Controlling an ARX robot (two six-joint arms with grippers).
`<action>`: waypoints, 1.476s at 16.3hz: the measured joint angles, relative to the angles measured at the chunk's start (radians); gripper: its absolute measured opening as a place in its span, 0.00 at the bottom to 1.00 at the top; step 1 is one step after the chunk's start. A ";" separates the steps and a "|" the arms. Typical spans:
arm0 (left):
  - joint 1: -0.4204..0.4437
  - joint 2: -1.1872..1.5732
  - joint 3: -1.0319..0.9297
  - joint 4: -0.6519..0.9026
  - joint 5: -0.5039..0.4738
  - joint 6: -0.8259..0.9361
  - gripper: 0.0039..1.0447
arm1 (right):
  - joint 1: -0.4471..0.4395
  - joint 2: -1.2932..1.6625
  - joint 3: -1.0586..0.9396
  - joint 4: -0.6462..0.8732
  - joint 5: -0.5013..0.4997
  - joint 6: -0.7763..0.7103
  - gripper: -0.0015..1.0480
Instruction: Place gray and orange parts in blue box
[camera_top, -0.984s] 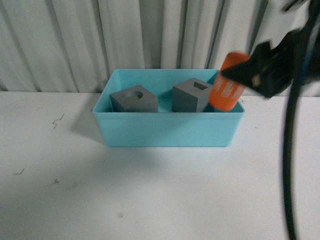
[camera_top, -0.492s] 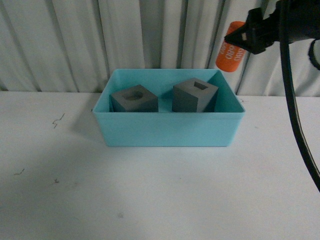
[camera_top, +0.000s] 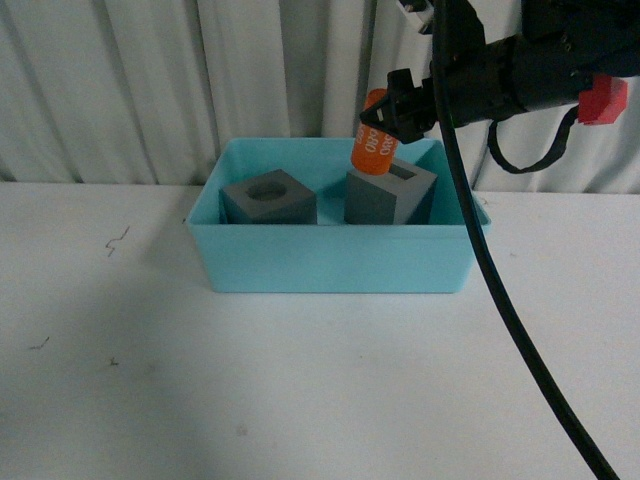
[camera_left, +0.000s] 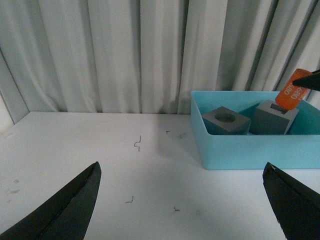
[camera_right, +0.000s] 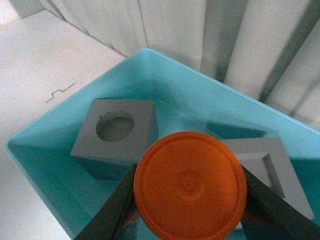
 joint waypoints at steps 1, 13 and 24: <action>0.000 0.000 0.000 0.000 0.000 0.000 0.94 | 0.005 0.017 0.013 -0.001 0.005 0.006 0.45; 0.000 0.000 0.000 0.000 0.000 0.000 0.94 | 0.045 0.332 0.427 -0.207 0.021 0.029 0.45; 0.000 0.000 0.000 0.000 0.000 0.000 0.94 | 0.055 0.354 0.453 -0.203 0.029 0.021 0.93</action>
